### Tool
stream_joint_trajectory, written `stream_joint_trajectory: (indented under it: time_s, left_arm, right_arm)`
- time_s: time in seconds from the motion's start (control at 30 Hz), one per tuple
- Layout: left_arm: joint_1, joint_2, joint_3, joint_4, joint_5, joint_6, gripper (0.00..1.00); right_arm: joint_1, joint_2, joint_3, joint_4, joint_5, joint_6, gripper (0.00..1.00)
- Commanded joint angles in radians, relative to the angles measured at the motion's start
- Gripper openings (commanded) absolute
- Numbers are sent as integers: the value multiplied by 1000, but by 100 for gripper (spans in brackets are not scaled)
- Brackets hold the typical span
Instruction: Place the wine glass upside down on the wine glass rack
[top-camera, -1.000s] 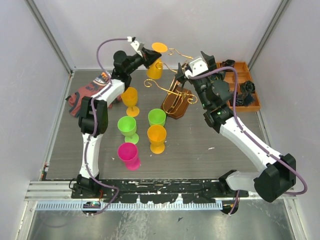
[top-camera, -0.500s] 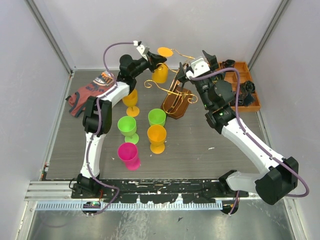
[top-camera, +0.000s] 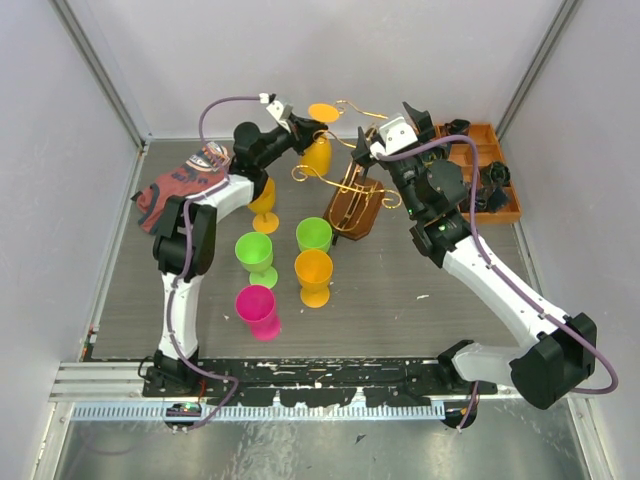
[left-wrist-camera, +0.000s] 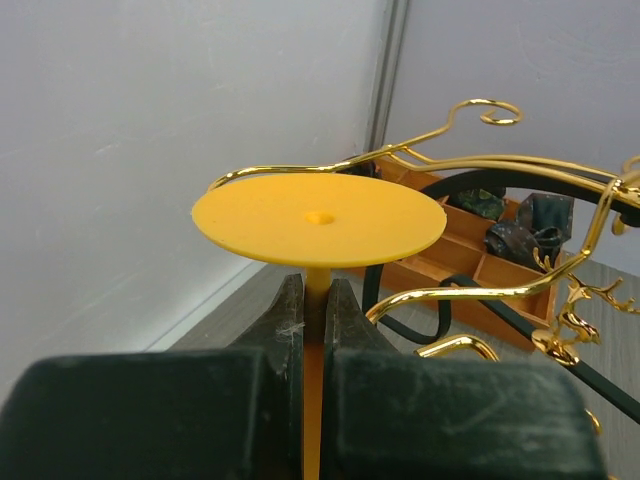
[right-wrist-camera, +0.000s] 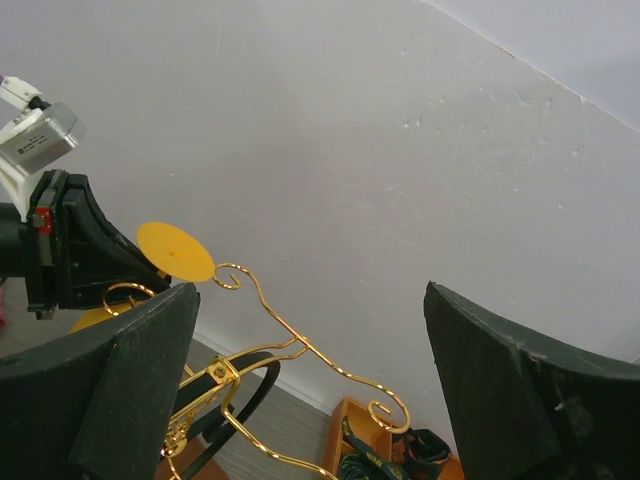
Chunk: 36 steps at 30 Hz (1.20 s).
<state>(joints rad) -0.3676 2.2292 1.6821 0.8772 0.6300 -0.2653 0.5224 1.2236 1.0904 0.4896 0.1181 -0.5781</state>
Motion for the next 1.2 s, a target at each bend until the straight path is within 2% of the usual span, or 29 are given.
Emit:
stream_joint_trajectory:
  time_s: [0.0, 0.37, 0.47, 0.77, 1.17]
  left_arm:
    - [-44, -107, -105, 45, 18, 44, 0]
    - [-80, -232, -245, 50, -23, 96, 0]
    - [-79, -212, -234, 27, -41, 119, 0]
    - [-76, -101, -159, 50, -79, 15, 0]
    - [-67, -46, -135, 92, -137, -24, 0]
  right_arm:
    - [4, -10, 29, 36, -5, -11, 100]
    - [2, 6, 23, 51, -24, -1, 100]
    - [2, 11, 23, 53, -27, 4, 100]
    - [-1, 19, 24, 55, -20, 7, 100]
    - [-7, 38, 27, 54, -12, 10, 100]
